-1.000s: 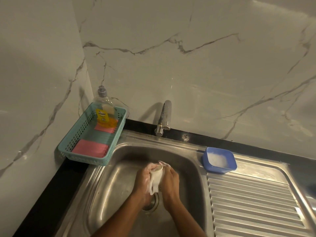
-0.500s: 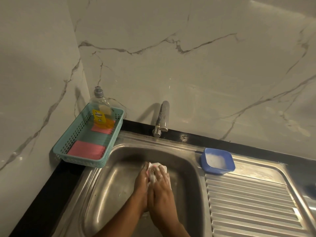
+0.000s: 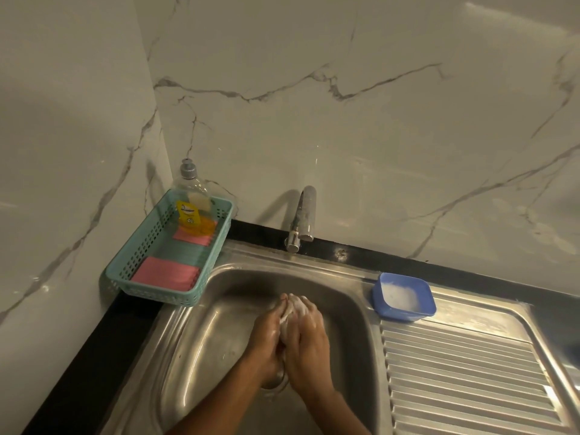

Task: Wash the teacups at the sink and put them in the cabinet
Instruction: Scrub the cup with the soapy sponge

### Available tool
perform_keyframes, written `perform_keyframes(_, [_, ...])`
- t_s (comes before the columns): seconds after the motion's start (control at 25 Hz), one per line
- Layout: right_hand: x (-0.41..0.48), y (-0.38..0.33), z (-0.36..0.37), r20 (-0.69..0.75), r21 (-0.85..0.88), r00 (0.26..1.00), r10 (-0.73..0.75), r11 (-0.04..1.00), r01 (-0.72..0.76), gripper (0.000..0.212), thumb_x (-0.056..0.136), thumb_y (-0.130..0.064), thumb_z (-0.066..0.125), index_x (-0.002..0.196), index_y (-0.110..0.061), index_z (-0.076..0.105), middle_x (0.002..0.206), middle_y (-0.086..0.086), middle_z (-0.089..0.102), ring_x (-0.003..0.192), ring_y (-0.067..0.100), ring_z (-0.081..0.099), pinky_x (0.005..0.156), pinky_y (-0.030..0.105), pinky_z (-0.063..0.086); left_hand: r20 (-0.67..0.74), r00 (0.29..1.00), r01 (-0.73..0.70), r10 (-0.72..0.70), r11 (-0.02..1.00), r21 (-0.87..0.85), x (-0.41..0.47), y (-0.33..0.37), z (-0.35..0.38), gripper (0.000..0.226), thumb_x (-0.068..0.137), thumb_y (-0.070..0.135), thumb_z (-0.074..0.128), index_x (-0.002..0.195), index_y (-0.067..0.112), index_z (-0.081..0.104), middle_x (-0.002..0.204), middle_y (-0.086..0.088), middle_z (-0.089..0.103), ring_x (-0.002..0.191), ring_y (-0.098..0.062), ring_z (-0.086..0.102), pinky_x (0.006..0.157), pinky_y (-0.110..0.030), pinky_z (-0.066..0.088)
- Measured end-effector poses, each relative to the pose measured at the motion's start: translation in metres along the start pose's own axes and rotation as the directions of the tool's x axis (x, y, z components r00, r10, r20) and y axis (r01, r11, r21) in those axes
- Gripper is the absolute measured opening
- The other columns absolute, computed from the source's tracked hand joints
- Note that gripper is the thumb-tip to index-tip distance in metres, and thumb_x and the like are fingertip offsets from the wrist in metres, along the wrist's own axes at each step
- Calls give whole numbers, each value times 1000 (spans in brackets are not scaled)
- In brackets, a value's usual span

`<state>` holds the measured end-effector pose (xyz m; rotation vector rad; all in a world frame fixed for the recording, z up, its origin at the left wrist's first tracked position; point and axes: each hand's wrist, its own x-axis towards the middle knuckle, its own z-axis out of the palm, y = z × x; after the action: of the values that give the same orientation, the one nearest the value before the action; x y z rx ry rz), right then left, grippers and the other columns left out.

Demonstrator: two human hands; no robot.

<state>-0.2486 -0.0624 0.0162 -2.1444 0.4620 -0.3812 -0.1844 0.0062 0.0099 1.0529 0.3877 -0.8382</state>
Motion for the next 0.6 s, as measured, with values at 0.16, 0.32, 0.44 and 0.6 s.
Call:
perform_keyframes(0.16, [41,-11,-19,89,422,968,233,872,-248,25,105,-23,50,98,-17,73,88,7,74,83,20,71,69,29,58,61,997,-51,57,994,-95,-8,9,8,47,99,43,57,124,5,67,117,-23,72,110,-37,69,90,-47,56])
perform_keyframes(0.32, [-7,-5,5,-78,229,983,165,963,-143,35,106,-45,37,131,-32,58,134,-23,54,125,-17,46,99,5,37,-67,982,152,-175,951,-268,-1,9,20,64,101,52,46,116,-5,69,97,-24,74,86,-37,72,72,-41,57])
perform_keyframes(0.44, [-11,0,8,-124,90,989,77,994,-66,46,103,-48,31,127,-28,65,132,-21,57,126,-14,46,102,6,34,-84,965,204,-247,914,-352,3,-2,11,50,94,34,51,121,-3,69,89,-19,73,77,-33,72,63,-34,59])
perform_keyframes(0.6, [36,-10,-11,101,444,889,446,780,-441,26,100,-18,50,89,-7,71,77,3,72,74,13,67,61,24,51,-79,984,122,-160,926,-358,-2,-6,12,32,97,30,52,102,3,69,84,-18,72,81,-33,68,67,-37,54])
